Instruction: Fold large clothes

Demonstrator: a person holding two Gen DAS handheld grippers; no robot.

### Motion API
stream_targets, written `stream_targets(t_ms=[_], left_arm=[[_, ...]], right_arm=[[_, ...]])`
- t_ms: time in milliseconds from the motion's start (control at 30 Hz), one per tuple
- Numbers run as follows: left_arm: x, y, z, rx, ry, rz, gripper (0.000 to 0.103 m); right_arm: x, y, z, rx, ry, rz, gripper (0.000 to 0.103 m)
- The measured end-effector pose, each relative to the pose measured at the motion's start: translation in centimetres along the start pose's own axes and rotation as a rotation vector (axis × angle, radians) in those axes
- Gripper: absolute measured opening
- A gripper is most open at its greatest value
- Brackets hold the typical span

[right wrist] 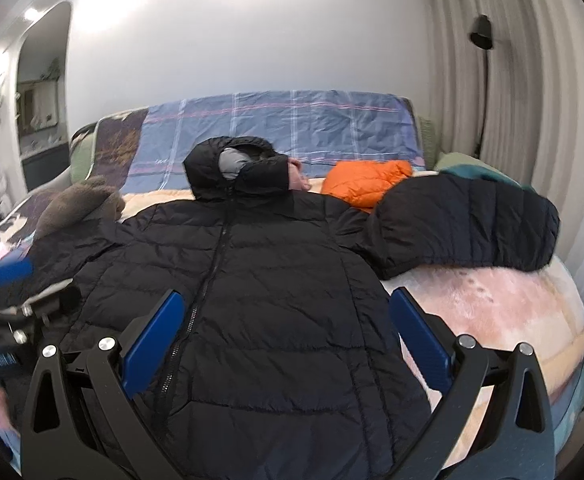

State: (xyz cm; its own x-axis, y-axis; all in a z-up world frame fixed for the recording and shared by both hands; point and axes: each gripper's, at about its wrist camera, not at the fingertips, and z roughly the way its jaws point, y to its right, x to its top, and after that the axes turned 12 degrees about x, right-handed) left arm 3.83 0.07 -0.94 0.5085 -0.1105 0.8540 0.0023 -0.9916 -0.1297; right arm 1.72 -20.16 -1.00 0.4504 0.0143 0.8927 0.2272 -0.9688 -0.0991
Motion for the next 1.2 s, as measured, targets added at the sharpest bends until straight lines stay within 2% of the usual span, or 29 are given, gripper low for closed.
stream_targets(t_ms=[200,300,400,500,600,700,800,933,1033,1100,1200], left_arm=[[5.2,-2.9,1.3,-0.023,0.082,-0.024,0.101],[8.0,-3.9,4.2,-0.003,0.000,-0.023,0.101],[10.2,-5.5,7.8,-0.037,-0.073,-0.101,0.101],[12.0,-6.6,12.6,-0.062,-0.173,-0.141,0.101],[13.7,-6.8,16.8,-0.056,-0.216,-0.144,0.100],[15.8,-6.5,20.7,-0.087,-0.222,-0.140,0.096],[18.4,-5.5,24.5,-0.119,-0.190,-0.105,0.092],[21.4,-4.8,30.2,-0.124,-0.163,-0.069,0.090],[22.7,-4.9,34.2,-0.122,-0.180,-0.084,0.081],[23.0,-4.9,36.7,-0.122,-0.200,-0.099,0.061],[23.0,-5.0,39.1,-0.201,-0.229,-0.141,0.044]], right_arm=[[4.1,2.4,1.4,0.047,-0.011,0.031,0.102],[6.2,3.7,3.8,0.086,-0.058,0.027,0.102],[8.2,5.3,7.2,0.117,-0.111,0.048,0.102],[9.9,6.8,9.7,0.172,-0.121,0.093,0.099],[12.2,8.3,13.3,0.217,-0.161,0.136,0.088],[14.4,9.9,18.6,0.267,-0.261,0.212,0.077],[16.3,11.0,23.6,0.271,-0.302,0.242,0.074],[18.5,12.6,29.9,0.346,-0.345,0.328,0.073],[19.3,13.9,34.4,0.355,-0.371,0.393,0.073],[19.6,14.4,37.2,0.382,-0.405,0.432,0.058],[19.8,14.3,39.4,0.433,-0.412,0.451,0.047]])
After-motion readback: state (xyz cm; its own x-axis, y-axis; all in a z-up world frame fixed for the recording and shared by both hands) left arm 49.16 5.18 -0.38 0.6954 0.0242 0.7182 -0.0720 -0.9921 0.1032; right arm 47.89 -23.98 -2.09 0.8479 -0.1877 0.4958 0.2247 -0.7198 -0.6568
